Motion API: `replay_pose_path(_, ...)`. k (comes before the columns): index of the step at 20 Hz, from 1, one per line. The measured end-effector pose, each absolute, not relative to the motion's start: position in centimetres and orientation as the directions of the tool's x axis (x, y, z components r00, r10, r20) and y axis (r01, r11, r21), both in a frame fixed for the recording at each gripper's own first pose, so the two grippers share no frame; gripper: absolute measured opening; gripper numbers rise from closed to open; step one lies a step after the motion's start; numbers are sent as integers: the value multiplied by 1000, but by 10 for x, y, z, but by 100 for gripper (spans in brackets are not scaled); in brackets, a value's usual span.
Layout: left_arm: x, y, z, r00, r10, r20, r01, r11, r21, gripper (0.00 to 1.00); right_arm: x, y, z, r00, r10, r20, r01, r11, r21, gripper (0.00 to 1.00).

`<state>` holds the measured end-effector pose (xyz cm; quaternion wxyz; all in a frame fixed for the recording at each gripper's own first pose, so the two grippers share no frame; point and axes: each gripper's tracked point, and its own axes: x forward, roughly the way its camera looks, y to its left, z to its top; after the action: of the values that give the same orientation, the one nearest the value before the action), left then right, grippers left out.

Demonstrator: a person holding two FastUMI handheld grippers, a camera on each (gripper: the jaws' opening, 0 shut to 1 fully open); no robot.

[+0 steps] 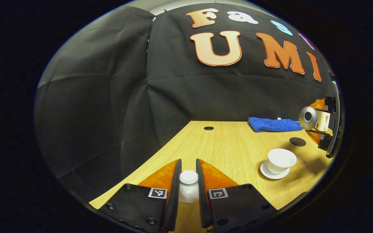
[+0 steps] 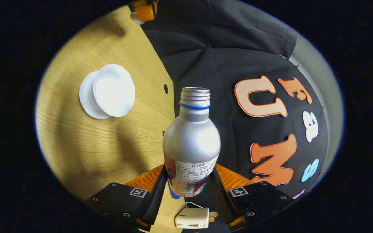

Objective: Open the teacup lid with one hand, grasp the water bottle and pour water into the teacup with the other hand; after pouring, place the water bottle on the coaster and then close the teacup lid.

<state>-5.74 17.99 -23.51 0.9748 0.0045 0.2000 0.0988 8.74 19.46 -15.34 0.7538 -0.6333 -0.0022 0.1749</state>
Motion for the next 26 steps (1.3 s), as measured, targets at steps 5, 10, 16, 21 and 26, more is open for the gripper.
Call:
replay_pose_path(5,-58,184,-238,900,196,-390,-195,980,42,32,91,196,-144,940,287,-185,-206,45,-977,76)
replay_pose_path(10,-61,189,-241,898,199,-393,-202,979,34,32,96,196,-134,938,309,-155,-154,-30,-988,76)
replay_pose_path(16,-61,191,-243,896,207,-393,-212,977,30,32,97,202,-123,933,342,-114,-80,-112,-990,76)
replay_pose_path(21,-62,193,-243,895,216,-390,-222,975,28,32,96,210,-112,927,369,-62,3,-172,-985,76)
replay_pose_path(26,-62,194,-242,898,217,-383,-223,974,27,29,99,211,-101,925,380,-34,51,-212,-976,76)
